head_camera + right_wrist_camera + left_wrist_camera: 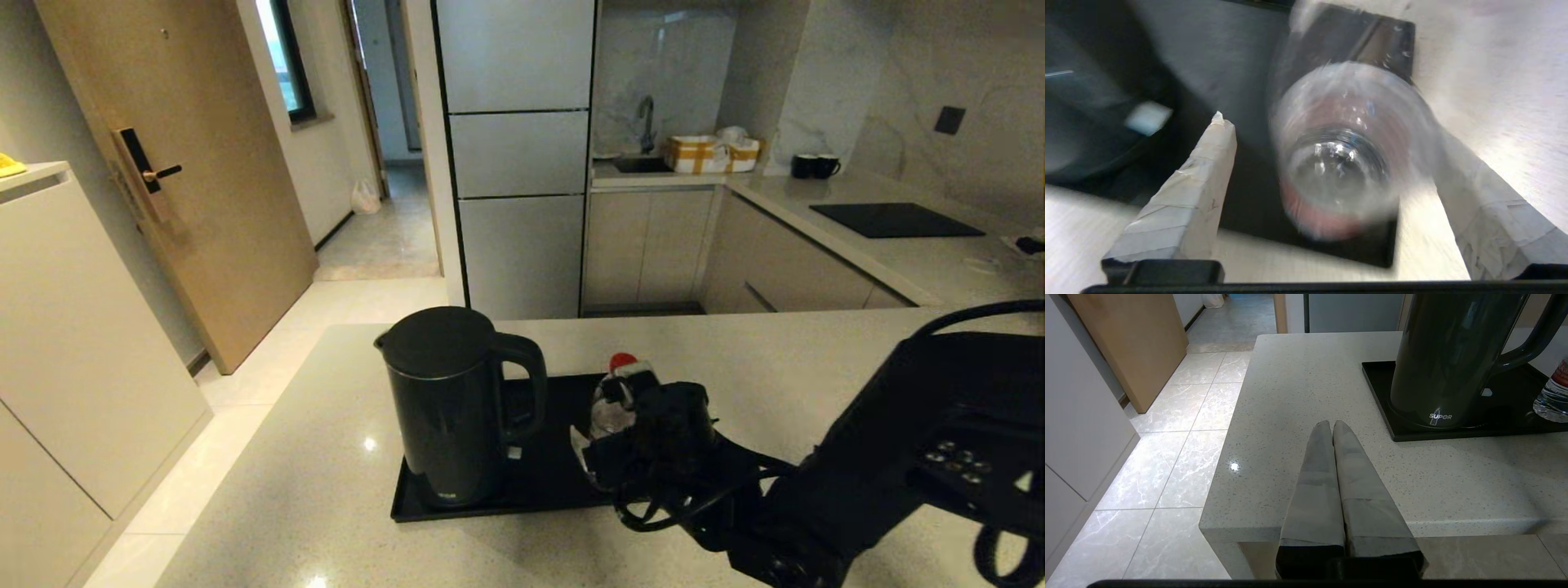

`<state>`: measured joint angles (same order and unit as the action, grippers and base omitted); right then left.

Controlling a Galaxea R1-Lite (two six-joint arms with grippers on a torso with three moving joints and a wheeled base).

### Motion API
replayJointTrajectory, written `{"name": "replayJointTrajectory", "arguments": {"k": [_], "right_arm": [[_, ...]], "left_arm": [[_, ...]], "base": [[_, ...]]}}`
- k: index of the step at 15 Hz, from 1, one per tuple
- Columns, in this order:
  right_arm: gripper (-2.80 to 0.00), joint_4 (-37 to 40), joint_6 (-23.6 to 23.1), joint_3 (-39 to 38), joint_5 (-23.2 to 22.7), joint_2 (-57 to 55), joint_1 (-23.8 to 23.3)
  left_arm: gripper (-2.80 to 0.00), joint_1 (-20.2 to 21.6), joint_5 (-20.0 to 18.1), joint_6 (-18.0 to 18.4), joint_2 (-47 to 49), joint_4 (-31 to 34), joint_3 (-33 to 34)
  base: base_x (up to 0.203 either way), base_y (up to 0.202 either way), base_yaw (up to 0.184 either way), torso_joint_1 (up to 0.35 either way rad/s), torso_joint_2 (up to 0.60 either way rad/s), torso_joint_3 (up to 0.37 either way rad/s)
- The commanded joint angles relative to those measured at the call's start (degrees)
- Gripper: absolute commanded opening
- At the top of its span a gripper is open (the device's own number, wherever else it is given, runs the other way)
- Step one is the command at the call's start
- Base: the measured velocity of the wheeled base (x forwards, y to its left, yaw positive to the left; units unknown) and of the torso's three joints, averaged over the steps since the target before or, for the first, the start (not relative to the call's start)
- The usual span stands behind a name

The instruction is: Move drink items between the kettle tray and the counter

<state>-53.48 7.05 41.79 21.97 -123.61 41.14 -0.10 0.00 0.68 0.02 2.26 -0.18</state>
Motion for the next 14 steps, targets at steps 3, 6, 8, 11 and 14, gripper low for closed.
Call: {"name": "replayJointTrajectory", "arguments": {"k": [3, 6, 8, 11, 14], "right_arm": [[0.0, 9.6, 0.3, -4.4, -1.3, 17.9, 0.7], [0.0, 16.4, 1.7, -6.2, -1.1, 29.4, 0.8], [-2.8, 25.3, 2.5, -6.0, -0.2, 41.6, -0.5], [-2.8, 47.8, 3.1, -2.5, 1.3, 61.1, -7.9], [-2.8, 70.9, 3.6, 4.2, 5.5, 74.8, -15.8]], "left_arm": [[-2.8, 0.0, 0.0, 0.0, 0.0, 0.0, 0.0], [-2.8, 0.0, 0.0, 0.0, 0.0, 0.0, 0.0], [-2.8, 0.0, 0.0, 0.0, 0.0, 0.0, 0.0], [-2.8, 0.0, 0.0, 0.0, 0.0, 0.0, 0.0], [-2.8, 0.0, 0.0, 0.0, 0.0, 0.0, 0.0]], "base": [[0.0, 0.0, 0.0, 0.0, 0.0, 0.0], [0.0, 0.0, 0.0, 0.0, 0.0, 0.0], [0.0, 0.0, 0.0, 0.0, 0.0, 0.0], [0.0, 0.0, 0.0, 0.0, 0.0, 0.0], [0.0, 0.0, 0.0, 0.0, 0.0, 0.0]]}}
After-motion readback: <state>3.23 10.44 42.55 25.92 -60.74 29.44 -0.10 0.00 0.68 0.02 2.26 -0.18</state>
